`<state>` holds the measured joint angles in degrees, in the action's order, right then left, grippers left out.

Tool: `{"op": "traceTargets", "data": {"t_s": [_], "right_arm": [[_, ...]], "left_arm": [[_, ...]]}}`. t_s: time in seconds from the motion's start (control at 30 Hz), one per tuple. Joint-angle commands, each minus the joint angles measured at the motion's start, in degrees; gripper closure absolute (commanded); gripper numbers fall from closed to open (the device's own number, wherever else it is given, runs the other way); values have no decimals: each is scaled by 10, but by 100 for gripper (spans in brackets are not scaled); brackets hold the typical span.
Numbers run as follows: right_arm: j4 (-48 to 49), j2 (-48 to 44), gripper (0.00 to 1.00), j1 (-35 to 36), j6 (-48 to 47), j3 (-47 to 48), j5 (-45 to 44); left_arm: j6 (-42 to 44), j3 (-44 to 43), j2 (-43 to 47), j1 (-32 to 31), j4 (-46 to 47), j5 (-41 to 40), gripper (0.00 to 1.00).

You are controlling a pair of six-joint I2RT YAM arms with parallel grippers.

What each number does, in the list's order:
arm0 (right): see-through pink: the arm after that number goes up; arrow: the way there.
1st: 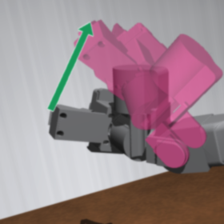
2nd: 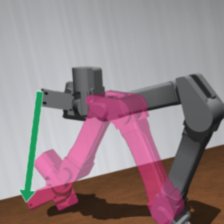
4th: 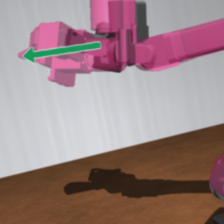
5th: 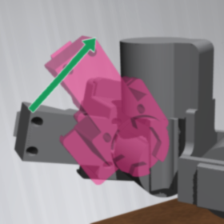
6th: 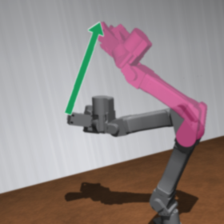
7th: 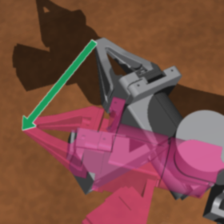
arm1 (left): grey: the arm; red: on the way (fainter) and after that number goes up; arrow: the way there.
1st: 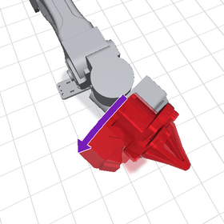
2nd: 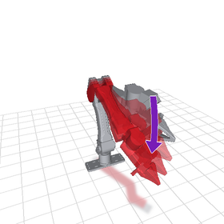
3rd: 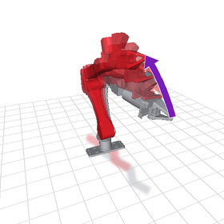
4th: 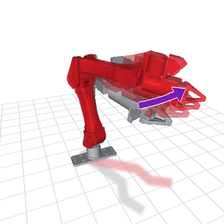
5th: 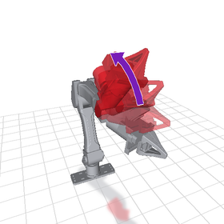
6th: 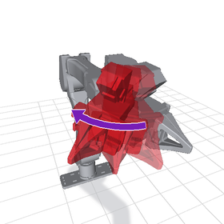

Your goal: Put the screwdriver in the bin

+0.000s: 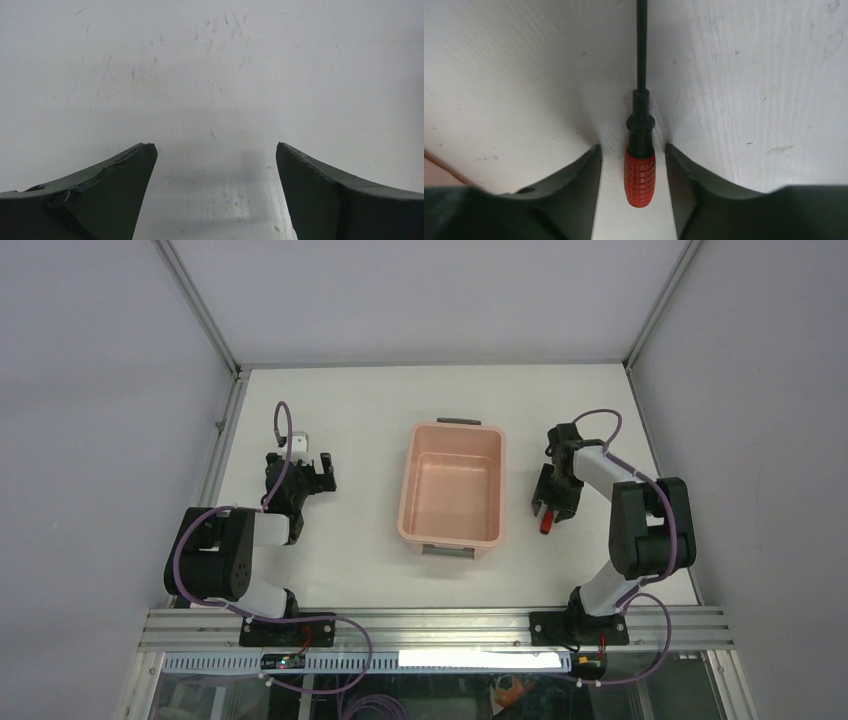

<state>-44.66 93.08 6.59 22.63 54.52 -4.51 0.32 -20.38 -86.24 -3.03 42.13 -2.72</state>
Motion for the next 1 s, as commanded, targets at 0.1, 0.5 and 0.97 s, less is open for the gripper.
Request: {"op": "traceTargets", "data": {"t_s": [0.1,0.5,0.97], "right_arm": [[36,14,83,-9,-17,19,4],[-245,-151,100,-8,-47,242,16],[-121,-185,100,262,91,305,49]], "left_arm": [[-11,-14,0,-5,42,-1,1],[-11,-14,0,-5,43,-1,1],[-11,-14,0,-5,43,-1,1]]}}
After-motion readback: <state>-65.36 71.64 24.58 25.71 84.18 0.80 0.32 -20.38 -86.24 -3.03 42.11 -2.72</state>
